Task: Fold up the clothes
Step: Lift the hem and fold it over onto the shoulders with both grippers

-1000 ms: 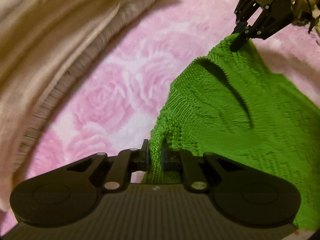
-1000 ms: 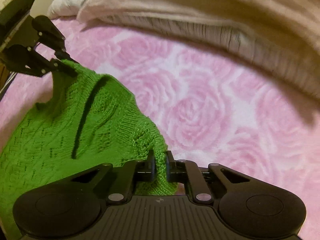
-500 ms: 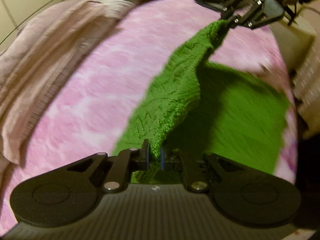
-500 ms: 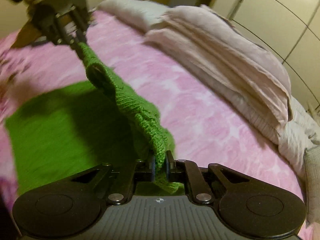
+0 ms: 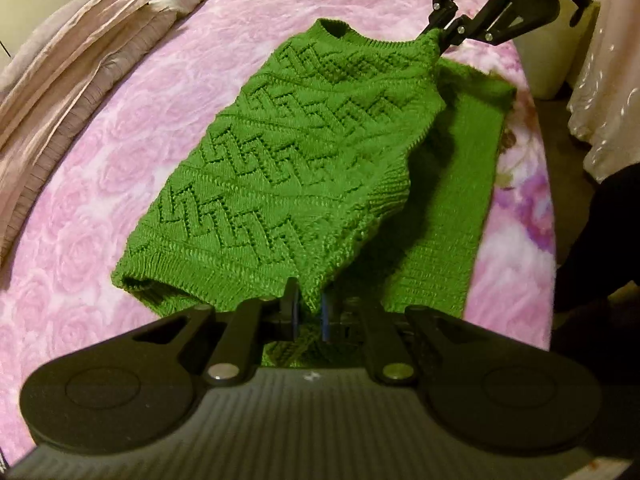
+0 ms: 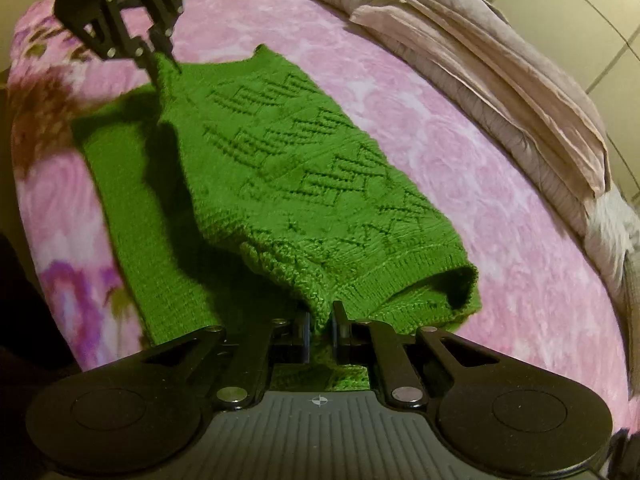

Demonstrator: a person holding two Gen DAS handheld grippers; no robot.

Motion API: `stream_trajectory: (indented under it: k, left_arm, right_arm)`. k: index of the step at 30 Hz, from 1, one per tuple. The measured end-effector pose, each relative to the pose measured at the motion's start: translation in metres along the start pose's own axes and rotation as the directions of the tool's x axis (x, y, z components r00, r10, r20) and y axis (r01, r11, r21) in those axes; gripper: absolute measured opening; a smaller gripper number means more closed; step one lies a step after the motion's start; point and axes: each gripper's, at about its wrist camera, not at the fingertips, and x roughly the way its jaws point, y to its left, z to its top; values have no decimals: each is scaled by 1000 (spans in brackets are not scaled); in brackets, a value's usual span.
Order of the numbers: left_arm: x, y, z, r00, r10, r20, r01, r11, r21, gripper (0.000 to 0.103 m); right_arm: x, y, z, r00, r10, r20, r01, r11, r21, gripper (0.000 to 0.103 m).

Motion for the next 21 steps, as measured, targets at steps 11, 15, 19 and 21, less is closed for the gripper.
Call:
stream_trajectory:
  k: [11,15,19,21]
  left_arm:
    - [16,-34,-22,986,153,62,-157,986,54,15]
    - [16,-49,-31,969,222,105,-234,965,116,25]
    - [16,-58,-37,947,282,154,-305,940,154,29]
    - [17,-64,-40,936,304,177,-335,924,185,29]
  right_arm:
    - [19,36,-36,984,-89,156,119,973,-198,53]
    - [20,54,-45,956,-138,257,216,928,-305,52]
    - [31,63,-55,930,-173,324,289,889,-354,46]
    - [38,70,-60,923,-183,340,311,872,-377,21]
